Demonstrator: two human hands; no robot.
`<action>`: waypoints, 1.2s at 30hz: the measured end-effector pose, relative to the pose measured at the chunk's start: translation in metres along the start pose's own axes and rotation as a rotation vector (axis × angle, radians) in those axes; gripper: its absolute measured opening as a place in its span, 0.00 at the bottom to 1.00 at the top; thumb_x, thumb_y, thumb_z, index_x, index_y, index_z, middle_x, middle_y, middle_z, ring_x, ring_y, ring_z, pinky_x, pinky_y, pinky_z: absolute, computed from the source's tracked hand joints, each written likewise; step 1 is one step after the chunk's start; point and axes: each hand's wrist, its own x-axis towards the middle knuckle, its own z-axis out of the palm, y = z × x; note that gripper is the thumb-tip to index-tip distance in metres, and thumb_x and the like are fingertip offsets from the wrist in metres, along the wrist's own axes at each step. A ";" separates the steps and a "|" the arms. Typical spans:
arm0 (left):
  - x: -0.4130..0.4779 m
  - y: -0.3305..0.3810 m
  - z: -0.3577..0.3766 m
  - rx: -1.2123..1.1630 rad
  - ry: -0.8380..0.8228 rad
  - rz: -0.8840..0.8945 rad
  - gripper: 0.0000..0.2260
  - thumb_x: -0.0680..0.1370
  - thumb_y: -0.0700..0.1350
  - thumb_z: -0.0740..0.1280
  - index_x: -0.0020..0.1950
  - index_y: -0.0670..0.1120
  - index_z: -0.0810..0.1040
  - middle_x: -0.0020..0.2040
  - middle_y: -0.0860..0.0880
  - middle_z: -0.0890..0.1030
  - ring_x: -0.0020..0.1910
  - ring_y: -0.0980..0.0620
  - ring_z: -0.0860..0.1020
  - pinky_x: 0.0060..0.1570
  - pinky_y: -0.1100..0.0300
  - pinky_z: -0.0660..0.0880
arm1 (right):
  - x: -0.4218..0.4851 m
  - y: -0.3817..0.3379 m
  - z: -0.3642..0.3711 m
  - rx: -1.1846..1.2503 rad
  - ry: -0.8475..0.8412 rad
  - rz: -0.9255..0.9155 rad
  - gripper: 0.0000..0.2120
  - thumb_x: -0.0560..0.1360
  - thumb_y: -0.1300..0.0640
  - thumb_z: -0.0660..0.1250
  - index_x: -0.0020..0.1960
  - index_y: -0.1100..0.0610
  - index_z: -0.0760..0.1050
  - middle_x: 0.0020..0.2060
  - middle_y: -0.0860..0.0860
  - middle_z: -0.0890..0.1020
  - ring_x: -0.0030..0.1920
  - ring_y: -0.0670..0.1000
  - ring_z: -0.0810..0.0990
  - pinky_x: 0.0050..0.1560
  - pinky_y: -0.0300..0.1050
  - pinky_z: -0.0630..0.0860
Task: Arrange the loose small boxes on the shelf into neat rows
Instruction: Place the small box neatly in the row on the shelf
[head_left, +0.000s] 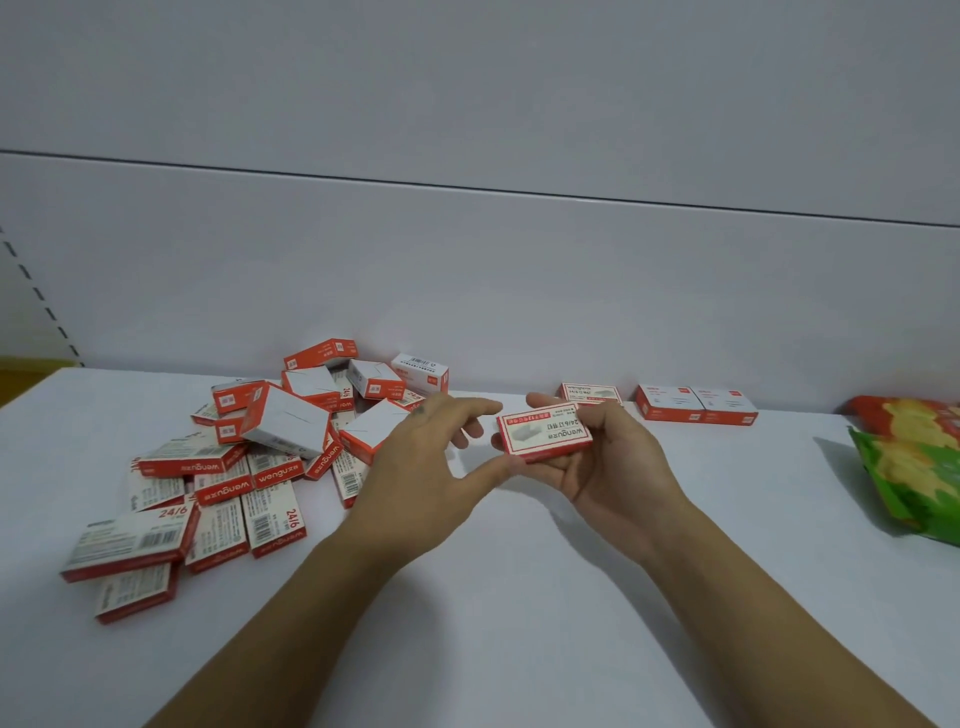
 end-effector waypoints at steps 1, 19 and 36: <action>0.000 0.001 0.000 0.000 -0.018 -0.001 0.23 0.71 0.61 0.66 0.65 0.58 0.72 0.51 0.61 0.75 0.51 0.63 0.72 0.47 0.67 0.72 | 0.001 0.001 -0.001 -0.065 0.035 -0.015 0.18 0.79 0.62 0.51 0.60 0.67 0.75 0.51 0.67 0.82 0.51 0.65 0.81 0.47 0.54 0.81; 0.004 0.000 0.003 -0.446 -0.050 -0.335 0.08 0.75 0.51 0.68 0.53 0.54 0.75 0.49 0.56 0.82 0.46 0.57 0.80 0.39 0.62 0.76 | -0.001 0.007 -0.006 -0.663 0.003 -0.060 0.16 0.69 0.72 0.69 0.55 0.62 0.77 0.47 0.57 0.85 0.48 0.55 0.83 0.48 0.47 0.79; 0.005 -0.004 0.006 -0.467 0.013 -0.407 0.11 0.78 0.45 0.67 0.59 0.52 0.79 0.51 0.51 0.83 0.40 0.52 0.82 0.36 0.67 0.77 | 0.003 0.008 -0.018 -1.613 -0.002 -0.800 0.29 0.66 0.52 0.77 0.65 0.49 0.73 0.57 0.45 0.77 0.55 0.40 0.69 0.57 0.35 0.66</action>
